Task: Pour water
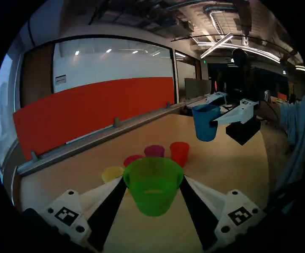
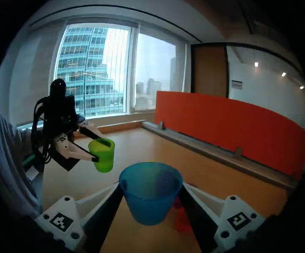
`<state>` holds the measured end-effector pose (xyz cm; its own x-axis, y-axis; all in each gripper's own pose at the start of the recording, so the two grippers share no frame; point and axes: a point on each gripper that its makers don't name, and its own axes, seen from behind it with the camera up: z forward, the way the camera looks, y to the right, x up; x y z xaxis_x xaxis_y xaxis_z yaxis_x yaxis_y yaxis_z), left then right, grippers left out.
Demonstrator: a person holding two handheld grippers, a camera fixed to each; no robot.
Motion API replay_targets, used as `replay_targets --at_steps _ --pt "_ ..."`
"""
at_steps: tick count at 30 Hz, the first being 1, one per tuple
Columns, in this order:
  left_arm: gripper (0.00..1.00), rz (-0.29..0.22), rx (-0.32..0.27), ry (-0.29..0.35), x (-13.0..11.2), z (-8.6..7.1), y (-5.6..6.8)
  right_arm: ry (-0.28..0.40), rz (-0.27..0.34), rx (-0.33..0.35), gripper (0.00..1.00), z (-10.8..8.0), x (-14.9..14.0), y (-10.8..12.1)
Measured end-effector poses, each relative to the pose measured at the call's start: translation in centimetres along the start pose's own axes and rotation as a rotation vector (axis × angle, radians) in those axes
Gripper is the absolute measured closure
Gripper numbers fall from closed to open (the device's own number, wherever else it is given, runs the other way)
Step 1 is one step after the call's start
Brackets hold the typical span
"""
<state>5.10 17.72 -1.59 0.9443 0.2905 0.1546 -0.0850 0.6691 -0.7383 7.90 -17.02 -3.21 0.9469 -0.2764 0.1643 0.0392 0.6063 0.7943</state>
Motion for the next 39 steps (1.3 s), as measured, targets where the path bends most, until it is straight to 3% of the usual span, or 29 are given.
replay_targets --at_steps 21,39 --pt "0.12 0.036 -0.046 -0.186 -6.5 1.8 0.1 -0.206 -0.017 0.040 0.09 1.7 -8.1 0.4" --pt "0.12 0.034 -0.078 -0.288 -10.4 2.8 0.1 -0.315 -0.010 0.036 0.09 2.5 -13.4 0.9"
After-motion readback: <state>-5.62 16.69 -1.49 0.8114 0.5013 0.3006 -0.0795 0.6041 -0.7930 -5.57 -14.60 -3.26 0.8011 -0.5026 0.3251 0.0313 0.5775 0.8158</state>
